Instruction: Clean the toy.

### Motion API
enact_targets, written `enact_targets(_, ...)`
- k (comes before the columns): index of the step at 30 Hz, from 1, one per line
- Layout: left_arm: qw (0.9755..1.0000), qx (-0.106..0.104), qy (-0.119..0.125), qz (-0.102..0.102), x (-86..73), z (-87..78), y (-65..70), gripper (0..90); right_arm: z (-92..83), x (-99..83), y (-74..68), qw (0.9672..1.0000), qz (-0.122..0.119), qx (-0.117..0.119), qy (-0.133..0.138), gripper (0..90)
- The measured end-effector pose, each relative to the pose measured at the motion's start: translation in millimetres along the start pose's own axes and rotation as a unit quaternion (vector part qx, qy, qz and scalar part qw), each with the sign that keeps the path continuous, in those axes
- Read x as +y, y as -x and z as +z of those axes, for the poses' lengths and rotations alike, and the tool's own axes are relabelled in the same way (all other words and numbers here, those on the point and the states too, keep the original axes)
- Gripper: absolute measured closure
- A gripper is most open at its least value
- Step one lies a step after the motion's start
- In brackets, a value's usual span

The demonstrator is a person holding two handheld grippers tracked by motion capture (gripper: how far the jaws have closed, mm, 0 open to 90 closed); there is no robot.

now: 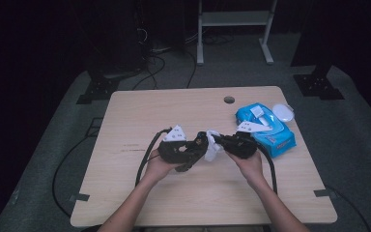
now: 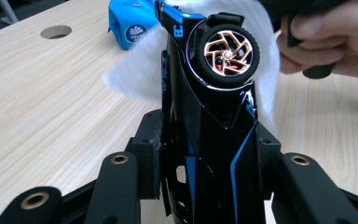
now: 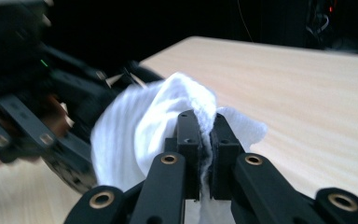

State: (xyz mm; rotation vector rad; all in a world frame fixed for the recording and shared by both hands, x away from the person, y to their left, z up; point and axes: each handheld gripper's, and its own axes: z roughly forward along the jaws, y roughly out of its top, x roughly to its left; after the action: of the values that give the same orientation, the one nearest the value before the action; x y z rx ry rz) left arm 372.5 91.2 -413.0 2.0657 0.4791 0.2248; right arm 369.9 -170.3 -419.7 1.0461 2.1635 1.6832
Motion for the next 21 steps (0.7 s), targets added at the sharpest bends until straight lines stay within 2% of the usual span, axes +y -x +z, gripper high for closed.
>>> enact_targets(3,1.0000,-0.001,-0.003,-0.004,-2.3,1.8,-2.5,56.8,3.5,-8.5,2.7,0.9998,0.004,-0.004,-0.017,84.7)
enact_targets(7,1.0000,0.001,-0.006,-0.007,-4.5,3.9,-3.3,56.8,6.2,-10.6,5.2,0.9995,0.006,-0.004,-0.031,84.6)
enact_targets(12,0.9999,0.003,0.003,-0.013,-4.5,0.6,-6.0,56.9,3.0,-13.0,8.9,0.9989,0.004,-0.011,-0.046,84.5)
enact_targets(16,0.9999,0.006,-0.001,-0.010,-5.0,0.2,-6.4,56.9,-6.7,-4.7,6.8,0.9998,0.003,-0.013,-0.017,84.7)
enact_targets(21,0.9998,0.003,-0.016,0.005,-4.3,7.6,-1.6,56.9,-10.5,13.9,-8.2,0.9998,-0.019,-0.001,0.005,84.7)
